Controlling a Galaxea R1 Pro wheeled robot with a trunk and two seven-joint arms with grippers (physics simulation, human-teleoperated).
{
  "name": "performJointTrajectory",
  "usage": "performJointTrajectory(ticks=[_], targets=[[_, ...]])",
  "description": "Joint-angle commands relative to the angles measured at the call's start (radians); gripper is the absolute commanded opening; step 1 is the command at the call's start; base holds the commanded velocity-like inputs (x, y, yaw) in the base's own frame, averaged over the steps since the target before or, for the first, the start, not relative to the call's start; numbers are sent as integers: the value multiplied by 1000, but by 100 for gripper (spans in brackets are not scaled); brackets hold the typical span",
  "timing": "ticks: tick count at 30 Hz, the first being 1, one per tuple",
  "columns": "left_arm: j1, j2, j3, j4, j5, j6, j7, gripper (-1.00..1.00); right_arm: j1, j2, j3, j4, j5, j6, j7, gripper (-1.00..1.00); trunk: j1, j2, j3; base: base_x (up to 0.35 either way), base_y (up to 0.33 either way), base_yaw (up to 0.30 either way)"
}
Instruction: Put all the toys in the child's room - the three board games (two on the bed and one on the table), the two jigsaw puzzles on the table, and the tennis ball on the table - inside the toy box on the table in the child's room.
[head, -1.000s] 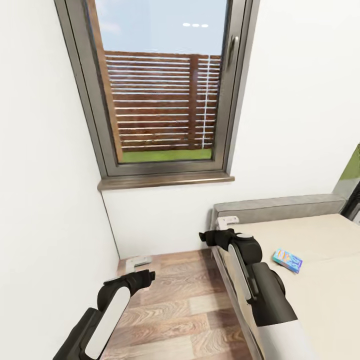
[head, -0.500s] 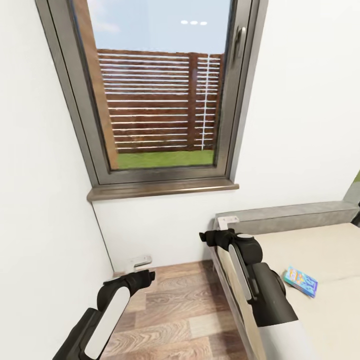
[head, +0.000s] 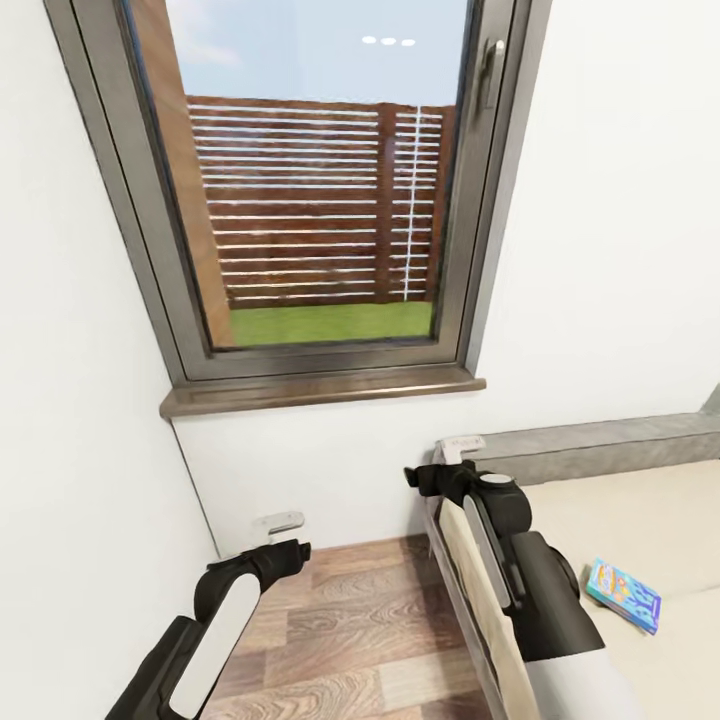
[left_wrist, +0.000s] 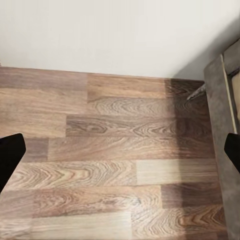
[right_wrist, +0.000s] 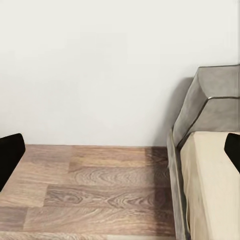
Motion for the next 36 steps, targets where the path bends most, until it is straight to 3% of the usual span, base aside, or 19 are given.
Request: performJointTrajectory(ticks=[1,3,4,6,7,10,14,23,27,36], targets=[[-1,0,0,-1,10,1,11,100,-1,-1,-1,-1,5,5,5,100,0,-1,-1,24,0,-19],[-3,-2,3,1,4,1,20,100,-11,-9,-21,-1,6,7,3,100,0,-1,-1,12,0,-149],[-5,-2,18,15,5,2,18,100,-20,-21,-75,-1,5,11,3,100,0,-1,-1,3,0,-255],[-6,-2,42,27,6,2,17,100,-48,-26,-112,5,5,33,2,100,0,-1,-1,2,0,-272],[-6,-3,94,37,11,0,15,100,-158,-41,-242,97,7,152,-2,100,0,-1,-1,0,0,-292],[-6,-4,101,38,13,0,13,100,-219,-78,-276,224,5,172,-1,100,0,-1,-1,0,5,-294],[-6,-4,102,39,14,0,12,100,-246,-93,-284,285,4,176,1,100,0,-1,-1,5,68,-295],[-6,-4,98,39,14,0,11,100,-256,-97,-285,315,8,176,0,100,0,-1,-1,87,218,-291],[-6,-4,96,41,14,-1,10,100,-265,-121,-310,353,5,178,-3,100,0,-1,-1,26,56,-275],[-5,-16,95,42,14,-27,11,100,-264,-134,-330,389,1,168,9,100,0,-1,-1,2,5,-33]])
